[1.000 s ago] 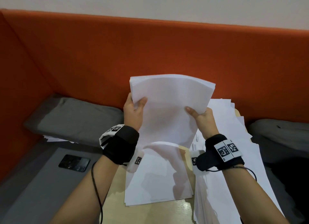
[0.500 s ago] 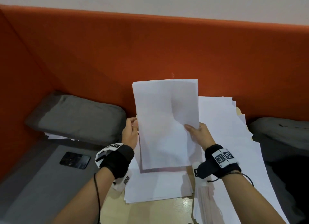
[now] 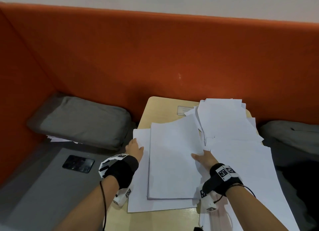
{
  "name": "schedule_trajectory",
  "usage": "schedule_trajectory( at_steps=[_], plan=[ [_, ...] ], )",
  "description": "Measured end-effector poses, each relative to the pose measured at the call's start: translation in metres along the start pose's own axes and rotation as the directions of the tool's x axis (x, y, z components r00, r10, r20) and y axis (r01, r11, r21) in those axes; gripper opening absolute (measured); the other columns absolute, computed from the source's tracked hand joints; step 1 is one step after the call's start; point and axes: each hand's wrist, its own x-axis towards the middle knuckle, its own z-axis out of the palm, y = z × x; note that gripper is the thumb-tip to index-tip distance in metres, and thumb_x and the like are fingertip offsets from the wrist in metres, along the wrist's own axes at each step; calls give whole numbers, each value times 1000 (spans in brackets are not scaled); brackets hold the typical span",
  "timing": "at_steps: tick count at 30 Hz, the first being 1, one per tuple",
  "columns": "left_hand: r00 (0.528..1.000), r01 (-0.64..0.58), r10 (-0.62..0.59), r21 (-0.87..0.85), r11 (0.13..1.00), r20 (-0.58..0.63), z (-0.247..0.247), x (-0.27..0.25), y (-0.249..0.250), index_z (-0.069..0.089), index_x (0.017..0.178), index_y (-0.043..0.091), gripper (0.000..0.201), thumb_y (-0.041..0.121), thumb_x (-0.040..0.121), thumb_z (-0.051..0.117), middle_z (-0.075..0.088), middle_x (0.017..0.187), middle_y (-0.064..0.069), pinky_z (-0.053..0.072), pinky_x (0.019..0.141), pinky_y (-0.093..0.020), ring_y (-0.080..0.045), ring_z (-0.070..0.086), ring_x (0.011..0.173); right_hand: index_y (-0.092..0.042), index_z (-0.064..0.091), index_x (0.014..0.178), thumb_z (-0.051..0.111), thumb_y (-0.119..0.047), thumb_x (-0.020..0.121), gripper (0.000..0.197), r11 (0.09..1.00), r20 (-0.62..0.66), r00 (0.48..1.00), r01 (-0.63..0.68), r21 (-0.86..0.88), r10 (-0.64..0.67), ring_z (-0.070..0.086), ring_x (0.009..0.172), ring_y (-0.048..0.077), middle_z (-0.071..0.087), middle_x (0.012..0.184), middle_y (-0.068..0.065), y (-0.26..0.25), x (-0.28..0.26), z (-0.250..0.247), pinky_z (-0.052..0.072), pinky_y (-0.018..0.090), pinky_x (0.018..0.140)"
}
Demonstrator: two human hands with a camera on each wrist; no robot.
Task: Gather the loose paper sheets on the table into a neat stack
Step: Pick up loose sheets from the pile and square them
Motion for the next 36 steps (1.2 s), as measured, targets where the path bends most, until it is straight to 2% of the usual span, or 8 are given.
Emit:
schedule_trajectory(
  at_steps=[5,9,15,21,25,29,33,36],
  plan=[
    [986,-107,94,-94,990,-136,-4,-1,6,35,140,5,50,2,92,48,43,140,-16,36,106,-41,-31,40,129,2,56,120,60,-16,91,35,1000,5,1000,11,19,-11,54,94,23,59,101,11,5,0,-1,38,29,81],
    [984,-98,48,-292,951,-174,-11,-5,10,37,137,9,49,0,90,51,58,114,-15,48,89,-38,-26,55,95,2,57,119,60,-17,91,34,999,17,1000,10,43,-10,56,95,25,60,103,12,8,1,0,40,31,83],
    [999,40,-32,-236,971,38,1,6,-13,53,119,-5,31,5,90,53,59,121,-21,45,98,-43,-37,54,113,-1,57,119,59,-18,91,33,998,32,999,2,68,-4,56,98,26,61,105,11,10,1,-1,40,32,86],
    [996,81,-67,-355,931,51,12,16,-26,55,116,-5,26,3,94,44,59,119,-19,41,103,-43,-38,53,113,-2,57,122,60,-17,91,35,992,34,999,1,125,-5,57,102,26,62,108,10,13,0,-4,41,34,92],
    [996,92,-83,-478,873,41,18,19,-18,51,79,-1,26,11,98,37,52,88,-18,39,89,-32,-30,49,93,-3,58,121,62,-19,90,36,989,30,999,15,149,-20,59,107,28,64,112,11,13,-2,-2,43,38,97],
    [998,41,-10,-488,872,66,22,22,-4,51,117,-1,38,29,93,52,58,118,-17,42,102,-46,-34,53,113,-1,55,121,59,-16,91,34,995,0,998,64,74,-65,57,97,25,62,110,12,7,-5,8,42,31,84],
    [996,6,36,-482,876,77,26,21,4,50,119,3,45,22,82,65,58,118,-19,47,96,-50,-37,56,110,-3,54,125,57,-20,92,37,989,-27,991,132,-73,-135,57,109,31,61,120,15,-1,-7,19,43,30,86],
    [997,15,21,-478,878,69,26,23,-1,50,120,3,44,14,80,67,59,118,-18,48,95,-50,-37,57,109,-3,52,128,56,-19,93,39,982,-34,981,189,-10,-189,57,113,28,60,122,12,-9,-12,24,40,26,86]
  ],
)
